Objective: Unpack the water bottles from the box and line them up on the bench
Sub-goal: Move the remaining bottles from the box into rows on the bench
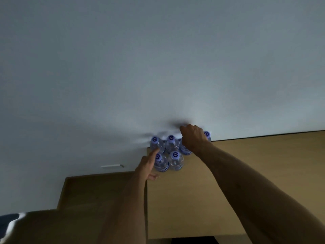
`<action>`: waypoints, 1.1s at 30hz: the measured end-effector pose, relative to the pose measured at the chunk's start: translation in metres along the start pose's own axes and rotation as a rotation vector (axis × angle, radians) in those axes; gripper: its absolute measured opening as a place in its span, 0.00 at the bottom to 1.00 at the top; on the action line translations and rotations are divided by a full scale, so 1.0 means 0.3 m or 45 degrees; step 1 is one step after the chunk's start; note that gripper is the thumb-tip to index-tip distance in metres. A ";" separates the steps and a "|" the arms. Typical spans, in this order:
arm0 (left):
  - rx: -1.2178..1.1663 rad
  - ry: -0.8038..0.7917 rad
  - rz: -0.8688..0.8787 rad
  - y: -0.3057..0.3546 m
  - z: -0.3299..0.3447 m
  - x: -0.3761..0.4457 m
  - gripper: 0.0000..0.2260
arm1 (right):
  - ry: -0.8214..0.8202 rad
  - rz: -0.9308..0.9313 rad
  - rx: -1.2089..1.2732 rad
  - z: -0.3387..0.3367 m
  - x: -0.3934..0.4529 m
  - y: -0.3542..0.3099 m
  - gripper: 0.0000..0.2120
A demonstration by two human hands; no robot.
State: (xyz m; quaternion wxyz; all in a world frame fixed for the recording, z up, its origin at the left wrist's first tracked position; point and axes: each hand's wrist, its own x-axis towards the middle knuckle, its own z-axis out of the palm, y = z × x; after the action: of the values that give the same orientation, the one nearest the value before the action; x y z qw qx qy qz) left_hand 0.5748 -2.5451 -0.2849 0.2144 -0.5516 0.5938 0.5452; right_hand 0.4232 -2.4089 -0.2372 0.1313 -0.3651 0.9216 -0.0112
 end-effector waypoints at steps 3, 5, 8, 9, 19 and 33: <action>0.197 0.090 0.212 -0.021 0.051 -0.008 0.36 | 0.044 -0.002 -0.007 0.020 0.006 -0.008 0.12; 0.452 0.251 0.454 -0.033 0.079 -0.009 0.33 | 0.064 -0.018 -0.030 0.032 0.009 -0.013 0.12; 0.471 0.397 0.555 -0.032 0.076 -0.010 0.26 | 0.058 -0.077 -0.090 0.046 0.015 -0.026 0.12; 0.504 0.415 0.573 -0.027 0.071 -0.010 0.23 | 0.052 -0.103 -0.107 0.047 0.017 -0.029 0.12; 0.576 0.495 0.677 -0.030 0.076 -0.016 0.18 | -0.169 -0.231 0.067 0.017 0.042 -0.047 0.03; 0.591 0.515 0.692 -0.028 0.060 -0.030 0.19 | -0.433 -0.263 0.003 0.114 0.042 -0.185 0.14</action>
State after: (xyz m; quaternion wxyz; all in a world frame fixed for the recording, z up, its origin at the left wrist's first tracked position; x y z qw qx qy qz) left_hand 0.5787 -2.5237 -0.2864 0.0602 -0.4077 0.8552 0.3142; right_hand 0.4600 -2.4556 -0.2666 0.2836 -0.4542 0.8438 0.0361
